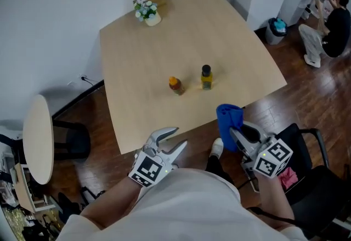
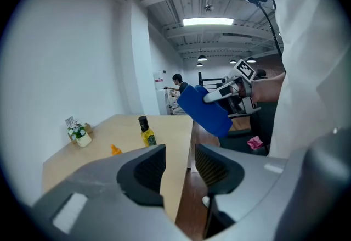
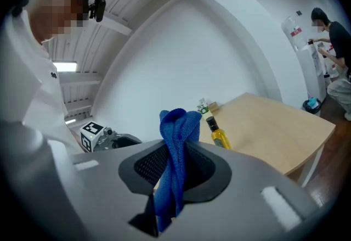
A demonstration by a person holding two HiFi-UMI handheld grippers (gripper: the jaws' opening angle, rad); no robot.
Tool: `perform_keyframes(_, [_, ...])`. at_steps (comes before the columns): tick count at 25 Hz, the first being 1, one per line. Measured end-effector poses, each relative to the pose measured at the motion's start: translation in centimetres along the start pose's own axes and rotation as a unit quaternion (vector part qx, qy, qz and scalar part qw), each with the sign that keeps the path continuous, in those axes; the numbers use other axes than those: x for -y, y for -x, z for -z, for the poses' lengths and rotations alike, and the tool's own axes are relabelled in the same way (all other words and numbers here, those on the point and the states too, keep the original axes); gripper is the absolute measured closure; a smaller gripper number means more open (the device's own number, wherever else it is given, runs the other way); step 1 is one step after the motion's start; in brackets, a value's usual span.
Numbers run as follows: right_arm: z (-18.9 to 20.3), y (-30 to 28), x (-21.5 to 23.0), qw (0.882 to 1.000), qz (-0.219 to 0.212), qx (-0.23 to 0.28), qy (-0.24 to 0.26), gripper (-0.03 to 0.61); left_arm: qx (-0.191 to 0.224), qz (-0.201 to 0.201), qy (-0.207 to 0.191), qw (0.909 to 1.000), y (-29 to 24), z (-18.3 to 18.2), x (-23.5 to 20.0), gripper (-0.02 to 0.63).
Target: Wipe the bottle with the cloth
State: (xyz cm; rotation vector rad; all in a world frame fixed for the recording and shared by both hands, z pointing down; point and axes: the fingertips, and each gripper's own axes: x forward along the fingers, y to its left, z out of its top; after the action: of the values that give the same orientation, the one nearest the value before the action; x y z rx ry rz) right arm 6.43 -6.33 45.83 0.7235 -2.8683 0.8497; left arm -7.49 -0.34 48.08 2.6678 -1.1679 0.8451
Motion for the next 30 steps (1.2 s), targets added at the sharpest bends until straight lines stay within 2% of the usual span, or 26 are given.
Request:
perform_keyframes(2, [1.5,0.0,-2.6,1.0,0.016,0.001,0.008,0.497,0.013,0.009,0.001,0.9999,3.3,1.2,-0.1,0.444])
perform_keyframes(4, [3.5,-0.5,-5.9,0.999,0.036,0.006,0.014,0.497,0.025,0.02,0.019,0.9993,7.0,3.4,-0.4,0.459])
perform_keyframes(8, [8.9,-0.8,-14.2,0.997,0.078,0.013,0.007,0.497,0.06,0.044,0.107,0.9916,13.6,7.8,-0.4,0.459])
perform_keyframes(11, [12.9,0.6,-19.9,0.994,0.11,0.019,-0.016,0.497,0.072,0.06,0.124,0.9878,16.6,9.8,0.9,0.467])
perform_keyframes(14, [15.5,2.2,-24.6,0.991,0.129,0.001,-0.018,0.495,0.071,0.081,0.14,0.9843,19.3,11.6,2.5,0.469])
perform_keyframes(16, [15.7,3.2,-27.0,0.99,0.138,0.0,-0.004,0.495,0.071,0.08,0.135,0.9851,21.5,12.5,3.0,0.469])
perform_keyframes(21, [14.6,6.5,-31.3,0.987,0.148,0.03,0.059,0.495,0.089,0.029,0.09,0.9915,26.1,12.2,4.2,0.469])
perform_keyframes(26, [16.5,10.7,-36.6,0.985,0.135,0.041,0.101,0.495,0.131,0.016,0.128,0.983,31.4,10.5,9.3,0.471])
perform_keyframes(30, [19.9,13.5,-39.2,0.987,0.129,0.055,0.083,0.494,0.118,0.019,0.121,0.9854,34.3,11.5,14.6,0.479])
